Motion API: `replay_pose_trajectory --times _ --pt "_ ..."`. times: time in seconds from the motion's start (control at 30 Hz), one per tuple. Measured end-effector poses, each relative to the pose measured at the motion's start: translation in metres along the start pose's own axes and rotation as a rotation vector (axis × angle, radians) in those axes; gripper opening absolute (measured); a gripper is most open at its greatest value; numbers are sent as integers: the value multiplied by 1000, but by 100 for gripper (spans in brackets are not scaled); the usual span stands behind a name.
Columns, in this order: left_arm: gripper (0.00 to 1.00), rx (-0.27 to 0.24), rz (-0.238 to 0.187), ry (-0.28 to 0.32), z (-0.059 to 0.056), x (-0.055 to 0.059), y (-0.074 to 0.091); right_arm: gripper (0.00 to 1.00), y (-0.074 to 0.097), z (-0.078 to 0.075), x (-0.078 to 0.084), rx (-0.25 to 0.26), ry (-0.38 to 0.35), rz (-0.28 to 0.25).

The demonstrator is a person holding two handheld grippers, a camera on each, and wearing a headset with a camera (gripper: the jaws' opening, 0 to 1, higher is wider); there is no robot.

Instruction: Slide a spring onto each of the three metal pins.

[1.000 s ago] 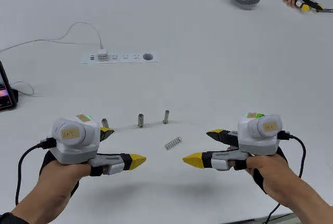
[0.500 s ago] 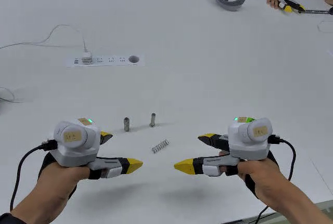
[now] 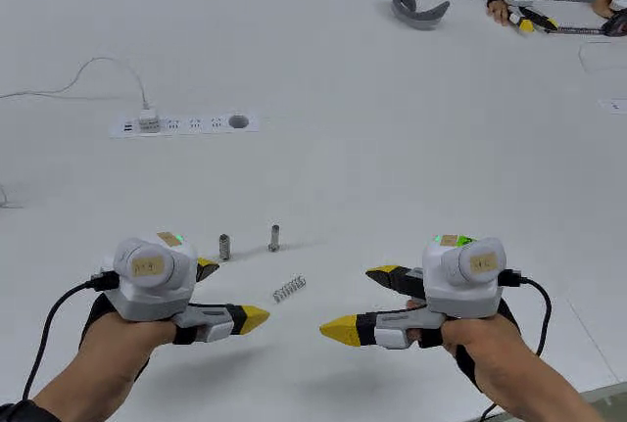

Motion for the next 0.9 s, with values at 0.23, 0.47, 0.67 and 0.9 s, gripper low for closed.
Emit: replay_pose_trajectory --times 0.23,0.47,0.67,0.9 --pt "62 16 17 3 -3 1 -17 79 2 -2 2 0 -5 0" --pt "54 18 19 16 -4 2 -34 79 2 0 5 -7 -12 4" --pt "45 22 6 50 -4 2 -51 80 1 1 7 -13 -16 8" --pt "38 11 30 58 -4 9 -66 80 0 1 9 -22 -19 9"
Point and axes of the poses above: the centre of the closed fingertips' face, and the gripper's own axes: y roughly backward along the fingers, z roughly to its left, x roughly out of its underside, the point moved 6 cm from there along y, roughly backward along the fingers, and after that the axes turned 11 degrees about y, right-handed, at the moved point
